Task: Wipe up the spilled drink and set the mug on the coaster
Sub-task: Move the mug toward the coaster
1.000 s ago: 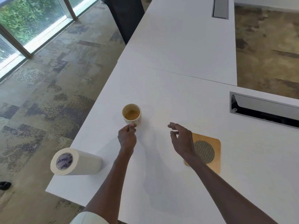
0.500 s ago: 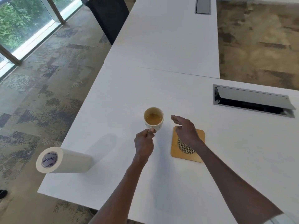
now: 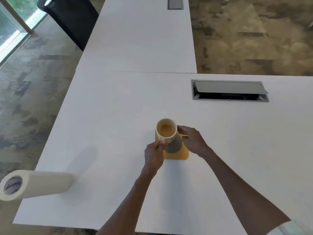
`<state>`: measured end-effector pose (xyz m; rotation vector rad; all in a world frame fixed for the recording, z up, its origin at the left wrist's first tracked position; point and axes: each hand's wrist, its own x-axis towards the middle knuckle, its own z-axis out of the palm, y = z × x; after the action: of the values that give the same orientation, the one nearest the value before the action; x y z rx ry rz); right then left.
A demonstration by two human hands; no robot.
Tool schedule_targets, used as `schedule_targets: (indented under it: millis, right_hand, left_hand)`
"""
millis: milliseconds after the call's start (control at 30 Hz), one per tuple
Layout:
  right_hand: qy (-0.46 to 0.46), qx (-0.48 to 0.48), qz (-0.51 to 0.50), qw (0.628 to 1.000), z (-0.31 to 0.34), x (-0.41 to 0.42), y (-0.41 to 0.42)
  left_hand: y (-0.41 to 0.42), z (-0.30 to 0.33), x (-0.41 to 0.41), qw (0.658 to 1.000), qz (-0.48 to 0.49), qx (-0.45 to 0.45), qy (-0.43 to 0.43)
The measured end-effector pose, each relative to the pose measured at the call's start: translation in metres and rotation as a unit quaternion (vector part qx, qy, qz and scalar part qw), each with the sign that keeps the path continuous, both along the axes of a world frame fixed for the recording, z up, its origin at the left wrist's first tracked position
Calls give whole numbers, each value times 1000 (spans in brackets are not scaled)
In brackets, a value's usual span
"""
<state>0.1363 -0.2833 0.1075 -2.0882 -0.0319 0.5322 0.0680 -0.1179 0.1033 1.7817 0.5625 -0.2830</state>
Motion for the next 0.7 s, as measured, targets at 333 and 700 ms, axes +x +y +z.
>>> schedule_targets:
  millis: [333,700]
  right_hand:
    - [26,5,14,1000,-10,-10,-20]
    - [37,4,26,999,-21,-10,-26]
  left_hand:
    - [-21,-11,-10,1000,0,3,10]
    - [-28,-23,-15,1000,0,10,22]
